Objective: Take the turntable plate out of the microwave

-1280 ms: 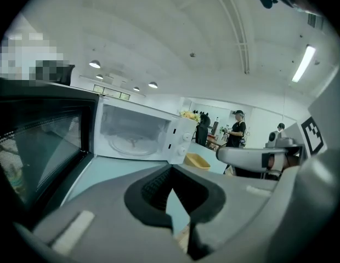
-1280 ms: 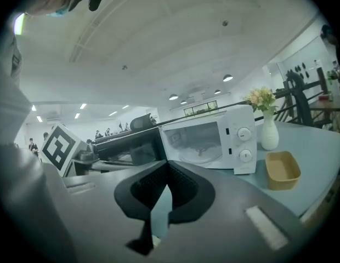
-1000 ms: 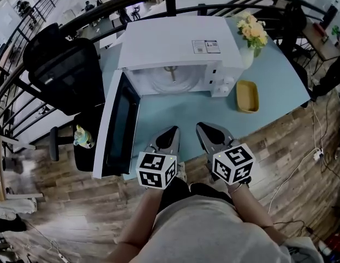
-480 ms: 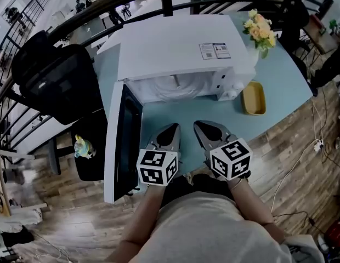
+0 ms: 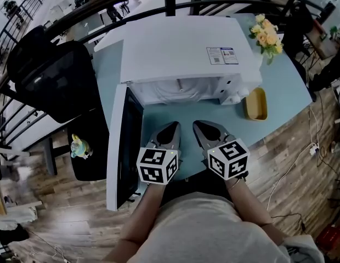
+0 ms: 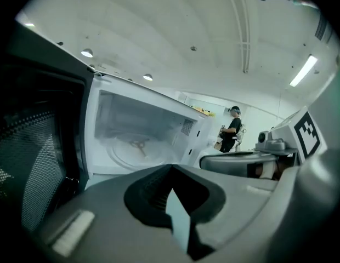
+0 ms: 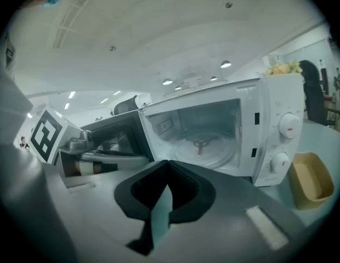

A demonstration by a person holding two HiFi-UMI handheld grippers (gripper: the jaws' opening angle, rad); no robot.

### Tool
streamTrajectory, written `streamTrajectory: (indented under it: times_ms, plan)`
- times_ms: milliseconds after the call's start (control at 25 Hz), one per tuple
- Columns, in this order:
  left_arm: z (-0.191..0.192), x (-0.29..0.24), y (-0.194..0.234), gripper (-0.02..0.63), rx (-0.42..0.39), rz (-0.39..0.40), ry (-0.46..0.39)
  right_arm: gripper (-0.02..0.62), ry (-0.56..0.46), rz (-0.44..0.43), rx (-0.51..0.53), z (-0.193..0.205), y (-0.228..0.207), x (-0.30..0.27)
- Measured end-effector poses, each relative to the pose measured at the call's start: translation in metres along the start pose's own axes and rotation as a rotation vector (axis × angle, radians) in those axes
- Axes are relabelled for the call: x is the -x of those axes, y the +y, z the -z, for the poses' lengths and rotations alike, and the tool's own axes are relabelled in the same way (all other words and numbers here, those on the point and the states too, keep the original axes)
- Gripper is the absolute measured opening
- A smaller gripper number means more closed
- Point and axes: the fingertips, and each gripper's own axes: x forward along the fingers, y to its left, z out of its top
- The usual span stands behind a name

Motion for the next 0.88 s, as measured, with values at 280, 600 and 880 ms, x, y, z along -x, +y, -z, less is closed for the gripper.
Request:
streamTrajectory:
  times_ms: [280, 600, 880]
  plan:
    - [-0.002, -0.007, 0.005, 0.005, 0.015, -0.022, 0.008, 0.019, 0.0, 0.0, -0.002, -0.008, -0.016, -0.006]
    - [-0.001, -0.013, 0.007, 0.005, 0.045, -0.059, 0.013, 0.02, 0.016, -0.019, -0.021, -0.008, -0.033, -0.007]
    - [0.002, -0.016, 0.017, 0.005, 0.077, -0.102, 0.022, 0.021, 0.038, -0.048, -0.057, 0.0, -0.037, -0.012]
